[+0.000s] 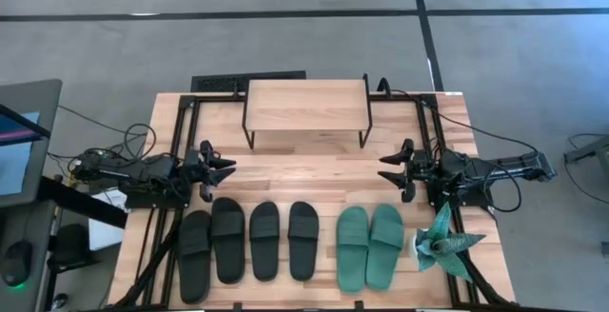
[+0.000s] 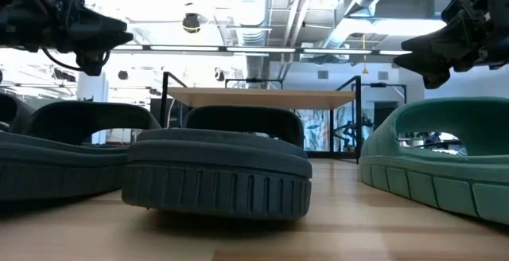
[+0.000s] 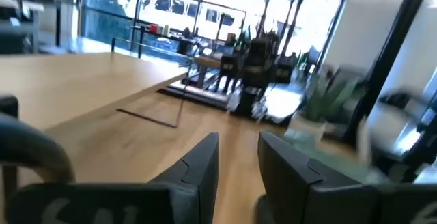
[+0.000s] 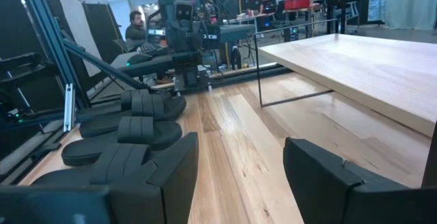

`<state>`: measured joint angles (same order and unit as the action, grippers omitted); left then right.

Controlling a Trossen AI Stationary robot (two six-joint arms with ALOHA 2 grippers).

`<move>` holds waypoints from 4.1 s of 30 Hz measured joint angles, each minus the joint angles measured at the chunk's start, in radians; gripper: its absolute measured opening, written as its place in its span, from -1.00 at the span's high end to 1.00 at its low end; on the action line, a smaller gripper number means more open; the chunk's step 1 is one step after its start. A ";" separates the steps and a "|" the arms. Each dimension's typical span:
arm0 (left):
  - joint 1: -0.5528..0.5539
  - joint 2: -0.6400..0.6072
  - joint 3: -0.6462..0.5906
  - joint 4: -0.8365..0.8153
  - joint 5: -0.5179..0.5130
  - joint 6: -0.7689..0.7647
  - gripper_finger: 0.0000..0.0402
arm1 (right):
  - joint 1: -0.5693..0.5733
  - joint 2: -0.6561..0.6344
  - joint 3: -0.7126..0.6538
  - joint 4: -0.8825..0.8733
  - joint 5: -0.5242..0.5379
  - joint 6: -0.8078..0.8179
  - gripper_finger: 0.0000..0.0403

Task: Pick and place slides into the shelf
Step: Put the black slipper on the shelf

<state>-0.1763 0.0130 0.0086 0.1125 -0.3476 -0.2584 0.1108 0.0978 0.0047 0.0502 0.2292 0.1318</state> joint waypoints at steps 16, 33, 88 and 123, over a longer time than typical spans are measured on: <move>0.000 0.000 0.012 0.015 -0.208 -0.530 0.54 | -0.002 0.000 0.000 0.119 0.004 0.379 0.00; 0.001 0.035 0.016 0.411 -0.011 -0.400 0.54 | -0.056 0.000 0.003 0.443 0.084 0.761 0.00; -0.648 1.721 1.648 -1.627 0.087 -0.860 0.72 | -0.008 0.575 0.434 0.582 -0.179 0.218 0.00; -0.918 1.742 1.438 -1.519 0.280 -1.312 0.72 | -0.006 0.577 0.434 0.547 -0.207 0.208 0.00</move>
<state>-1.0943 1.7546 1.4468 -1.4063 -0.0675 -1.5703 0.1051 0.6750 0.4385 0.5976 0.0219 0.3401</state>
